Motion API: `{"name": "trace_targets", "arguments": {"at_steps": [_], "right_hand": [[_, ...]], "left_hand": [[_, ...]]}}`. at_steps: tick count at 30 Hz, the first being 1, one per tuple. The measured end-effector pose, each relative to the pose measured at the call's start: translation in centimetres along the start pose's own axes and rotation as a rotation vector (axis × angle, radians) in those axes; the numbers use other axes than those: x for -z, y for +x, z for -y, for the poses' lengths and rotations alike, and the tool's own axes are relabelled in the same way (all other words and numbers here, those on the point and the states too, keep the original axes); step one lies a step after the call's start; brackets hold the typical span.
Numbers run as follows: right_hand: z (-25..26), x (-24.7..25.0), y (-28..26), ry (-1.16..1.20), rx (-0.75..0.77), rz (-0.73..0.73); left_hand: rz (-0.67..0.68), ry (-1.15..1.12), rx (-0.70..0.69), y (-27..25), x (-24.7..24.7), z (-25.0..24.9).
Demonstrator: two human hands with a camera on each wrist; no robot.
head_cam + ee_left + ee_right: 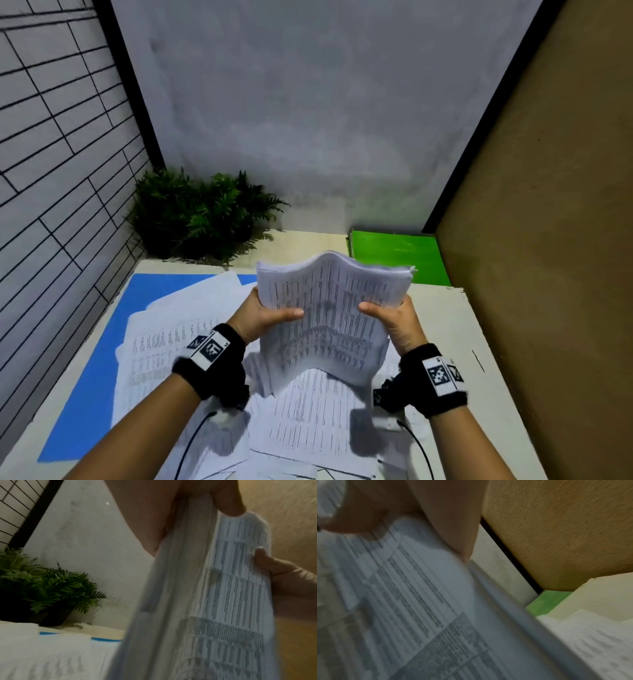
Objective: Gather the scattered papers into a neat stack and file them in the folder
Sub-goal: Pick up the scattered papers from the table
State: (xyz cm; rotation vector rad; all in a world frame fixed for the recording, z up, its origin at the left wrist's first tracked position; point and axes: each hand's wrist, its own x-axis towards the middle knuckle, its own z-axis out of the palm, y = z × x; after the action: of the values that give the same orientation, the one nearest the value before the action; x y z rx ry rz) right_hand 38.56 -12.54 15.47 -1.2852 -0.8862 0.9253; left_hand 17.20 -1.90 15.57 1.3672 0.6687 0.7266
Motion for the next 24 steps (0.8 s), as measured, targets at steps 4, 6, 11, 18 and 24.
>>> {"name": "trace_targets", "arguments": {"at_steps": [4, 6, 11, 18, 24], "right_hand": [[0.3, 0.6, -0.4, 0.116, 0.060, -0.063], [-1.3, 0.4, -0.7, 0.037, -0.050, -0.013], [-7.1, -1.1, -0.7, -0.159, -0.278, -0.062], [-10.7, 7.0, -2.0, -0.397, -0.597, -0.403], [-12.5, 8.2, -2.9, -0.529, -0.896, -0.389]], "left_hand": [[-0.088, -0.056, -0.084, 0.2, 0.8, -0.5], [-0.052, -0.041, -0.021, 0.1, 1.0, 0.9], [-0.061, 0.171, 0.271, -1.0, 1.1, 7.2], [-0.442, 0.304, 0.295, -2.0, 6.2, 8.1], [-0.482, 0.412, 0.366, -4.0, 9.6, 8.5]]}}
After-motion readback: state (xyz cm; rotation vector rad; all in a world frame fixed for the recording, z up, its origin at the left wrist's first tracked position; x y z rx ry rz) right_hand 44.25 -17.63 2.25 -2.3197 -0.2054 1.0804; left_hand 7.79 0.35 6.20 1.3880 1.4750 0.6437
